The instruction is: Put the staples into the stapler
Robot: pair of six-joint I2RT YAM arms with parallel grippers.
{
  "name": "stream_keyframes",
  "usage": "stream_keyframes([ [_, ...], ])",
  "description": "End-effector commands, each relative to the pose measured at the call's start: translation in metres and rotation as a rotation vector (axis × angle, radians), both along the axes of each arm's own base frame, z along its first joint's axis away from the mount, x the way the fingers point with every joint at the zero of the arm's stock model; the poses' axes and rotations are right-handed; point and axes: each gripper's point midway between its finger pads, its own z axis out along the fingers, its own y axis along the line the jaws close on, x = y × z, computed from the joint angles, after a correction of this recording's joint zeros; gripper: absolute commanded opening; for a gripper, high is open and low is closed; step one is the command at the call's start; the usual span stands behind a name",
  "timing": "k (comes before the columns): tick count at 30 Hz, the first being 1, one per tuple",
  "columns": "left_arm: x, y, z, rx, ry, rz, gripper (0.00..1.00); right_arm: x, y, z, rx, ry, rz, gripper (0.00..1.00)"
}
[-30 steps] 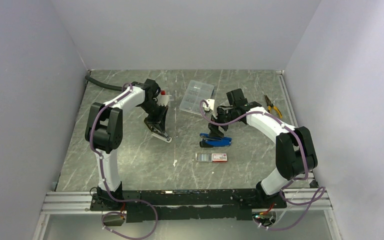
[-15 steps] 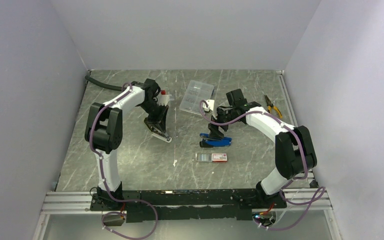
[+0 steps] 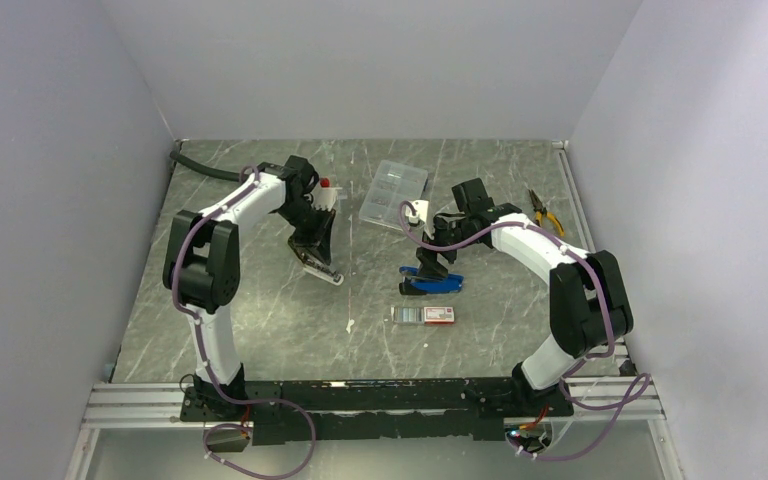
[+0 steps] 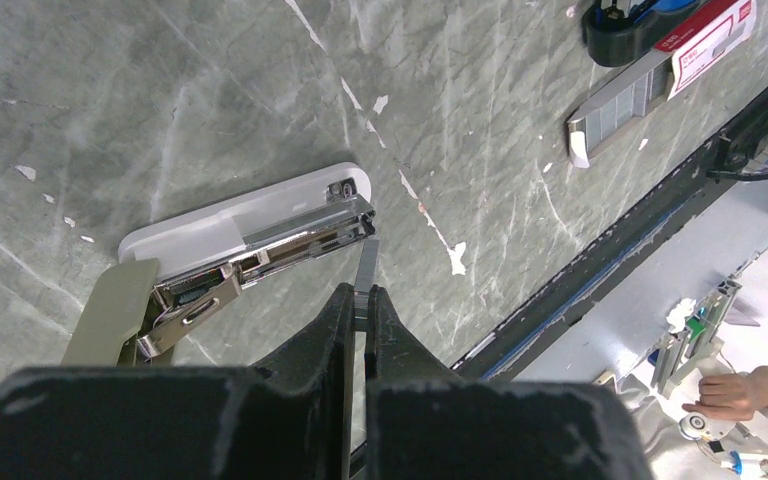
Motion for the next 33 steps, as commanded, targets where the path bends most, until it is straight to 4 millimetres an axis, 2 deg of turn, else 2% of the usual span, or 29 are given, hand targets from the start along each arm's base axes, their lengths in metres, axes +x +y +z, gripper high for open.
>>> stream_keyframes([
  [1,-0.001,0.002,0.009,0.007,-0.03,0.0,0.03,0.002,0.002,0.002,0.007,-0.014,0.016,0.82],
  [21,0.005,0.003,-0.005,0.024,0.01,0.02,0.03,0.002,0.002,0.001,0.004,-0.01,0.019,0.82],
  [33,0.007,0.002,-0.005,0.022,0.016,0.023,0.03,0.002,0.001,0.0,0.0,-0.008,0.019,0.82],
])
